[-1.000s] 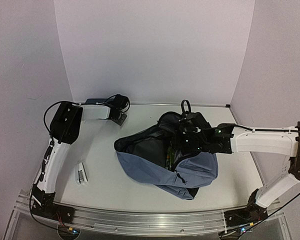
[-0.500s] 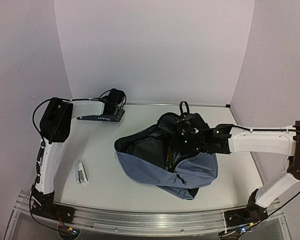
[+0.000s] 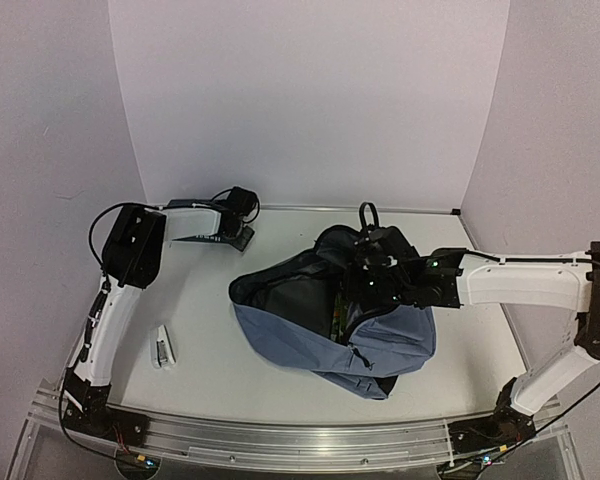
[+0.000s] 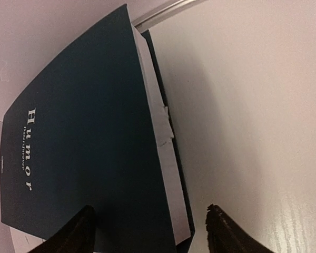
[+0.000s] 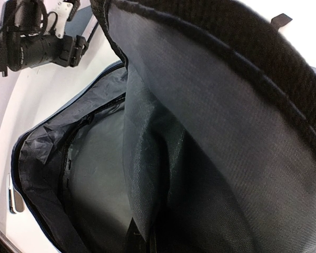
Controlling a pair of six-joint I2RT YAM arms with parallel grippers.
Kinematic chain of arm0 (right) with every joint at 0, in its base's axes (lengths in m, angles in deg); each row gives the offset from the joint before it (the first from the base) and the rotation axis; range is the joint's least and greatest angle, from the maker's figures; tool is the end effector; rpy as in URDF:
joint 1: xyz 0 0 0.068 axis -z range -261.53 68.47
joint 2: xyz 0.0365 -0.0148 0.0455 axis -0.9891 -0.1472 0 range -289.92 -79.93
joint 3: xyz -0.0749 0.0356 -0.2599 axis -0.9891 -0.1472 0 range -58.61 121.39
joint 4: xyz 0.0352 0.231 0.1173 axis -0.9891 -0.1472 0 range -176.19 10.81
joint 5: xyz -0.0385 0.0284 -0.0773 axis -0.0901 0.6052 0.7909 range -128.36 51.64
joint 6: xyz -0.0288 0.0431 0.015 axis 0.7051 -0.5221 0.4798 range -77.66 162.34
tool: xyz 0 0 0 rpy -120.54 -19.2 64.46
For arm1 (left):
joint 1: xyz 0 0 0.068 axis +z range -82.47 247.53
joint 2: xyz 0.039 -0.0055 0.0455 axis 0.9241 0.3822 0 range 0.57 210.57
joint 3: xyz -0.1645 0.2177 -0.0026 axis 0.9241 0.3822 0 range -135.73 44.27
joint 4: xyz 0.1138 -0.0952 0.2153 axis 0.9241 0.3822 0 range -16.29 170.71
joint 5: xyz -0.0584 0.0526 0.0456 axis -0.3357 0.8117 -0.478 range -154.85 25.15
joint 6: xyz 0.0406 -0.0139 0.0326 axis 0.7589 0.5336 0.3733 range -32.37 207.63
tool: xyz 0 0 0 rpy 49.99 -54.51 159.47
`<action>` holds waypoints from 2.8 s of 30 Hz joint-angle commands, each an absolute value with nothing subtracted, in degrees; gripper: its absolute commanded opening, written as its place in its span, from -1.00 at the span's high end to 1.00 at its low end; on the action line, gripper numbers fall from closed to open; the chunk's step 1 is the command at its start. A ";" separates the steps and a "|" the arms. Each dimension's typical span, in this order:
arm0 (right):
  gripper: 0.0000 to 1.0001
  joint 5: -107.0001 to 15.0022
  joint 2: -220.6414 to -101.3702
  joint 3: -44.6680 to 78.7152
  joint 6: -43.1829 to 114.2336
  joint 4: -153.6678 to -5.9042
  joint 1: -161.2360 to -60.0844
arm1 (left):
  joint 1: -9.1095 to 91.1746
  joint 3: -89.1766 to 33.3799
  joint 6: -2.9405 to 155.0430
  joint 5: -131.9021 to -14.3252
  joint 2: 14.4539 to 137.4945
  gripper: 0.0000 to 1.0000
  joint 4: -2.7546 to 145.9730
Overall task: Pack the student bag
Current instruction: Move the book to the center of the board.
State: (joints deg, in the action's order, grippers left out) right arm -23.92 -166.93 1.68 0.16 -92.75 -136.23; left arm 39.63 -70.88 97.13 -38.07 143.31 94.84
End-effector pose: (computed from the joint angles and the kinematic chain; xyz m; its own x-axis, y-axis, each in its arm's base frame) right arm 0.2008 0.2681 0.2504 -0.7337 0.0891 -0.6736 -0.2534 0.8840 0.3929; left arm 0.4890 -0.2407 0.1336 -0.6295 0.5000 -0.5948 0.2626 0.8573 0.4428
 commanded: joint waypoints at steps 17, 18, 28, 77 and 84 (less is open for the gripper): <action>1.00 -23.21 -165.09 1.59 -0.72 -90.88 -136.64 | 40.16 -61.96 99.61 -34.16 136.30 0.90 87.79; 1.00 -23.19 -165.09 1.59 -0.72 -90.88 -136.64 | 40.04 -60.55 99.25 -34.15 134.94 0.95 87.32; 1.00 -23.36 -165.35 1.85 -0.40 -90.88 -136.67 | 37.22 -48.40 96.18 -33.00 119.72 1.00 85.56; 1.00 -19.89 -167.21 -0.53 -1.94 -90.79 -136.01 | 12.84 0.89 36.03 -56.48 62.70 -0.67 88.34; 1.00 -21.01 -167.87 0.26 -1.43 -90.49 -135.97 | 26.87 16.32 21.60 -68.44 53.86 -0.88 73.85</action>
State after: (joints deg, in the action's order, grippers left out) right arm -21.80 -167.36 -0.04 -1.45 -90.97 -136.36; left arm 19.55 8.77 33.30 -62.28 57.39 83.90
